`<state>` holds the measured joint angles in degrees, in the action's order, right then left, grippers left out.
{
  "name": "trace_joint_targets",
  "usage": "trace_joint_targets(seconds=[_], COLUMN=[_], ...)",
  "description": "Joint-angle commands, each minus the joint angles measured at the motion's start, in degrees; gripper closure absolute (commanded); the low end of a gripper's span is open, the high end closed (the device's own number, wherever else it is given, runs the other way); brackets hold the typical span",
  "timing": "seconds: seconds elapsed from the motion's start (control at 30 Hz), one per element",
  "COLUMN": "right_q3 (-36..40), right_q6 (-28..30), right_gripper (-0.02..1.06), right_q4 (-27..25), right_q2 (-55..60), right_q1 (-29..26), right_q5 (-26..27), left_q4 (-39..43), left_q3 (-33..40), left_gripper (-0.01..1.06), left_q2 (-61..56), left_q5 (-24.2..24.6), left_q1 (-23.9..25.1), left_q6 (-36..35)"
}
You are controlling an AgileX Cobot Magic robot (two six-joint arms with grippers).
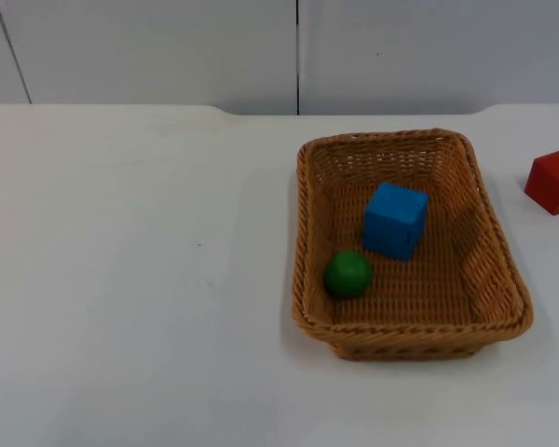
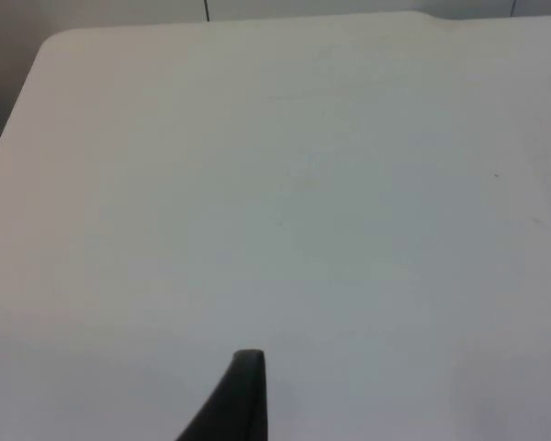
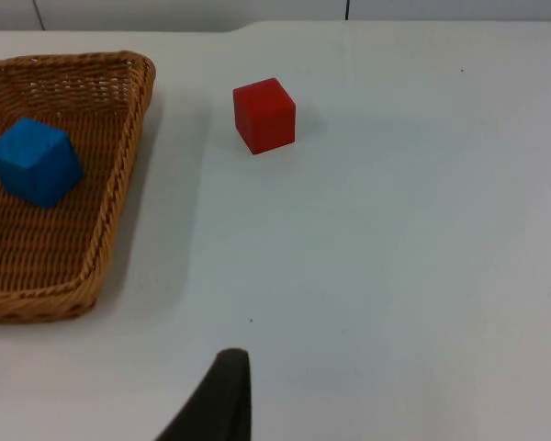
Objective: Place all geometric objects except the red cube into the basket.
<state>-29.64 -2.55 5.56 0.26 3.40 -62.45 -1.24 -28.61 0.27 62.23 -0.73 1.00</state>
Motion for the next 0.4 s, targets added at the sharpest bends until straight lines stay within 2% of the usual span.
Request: trace_joint_targets(seconds=[0.0, 0.17, 0.37], right_q3=[0.2, 0.2, 0.2], right_q6=[0.1, 0.1, 0.1], right_gripper=[-0.01, -0.01, -0.01], right_q4=[-0.3, -0.3, -0.3], right_q2=[-0.3, -0.3, -0.3], right_q1=[-0.5, -0.5, -0.5], right_q5=[0.7, 0.7, 0.7], left_q4=[0.3, 0.4, 0.4], left_q3=[0.3, 0.3, 0.3], left_gripper=[0.0, 0.0, 0.0], left_q2=[-0.3, -0.3, -0.3], left_q5=[-0.7, -0.7, -0.7], left_q1=[0.2, 0.2, 2.9], left_q6=[-0.1, -0.1, -0.1])
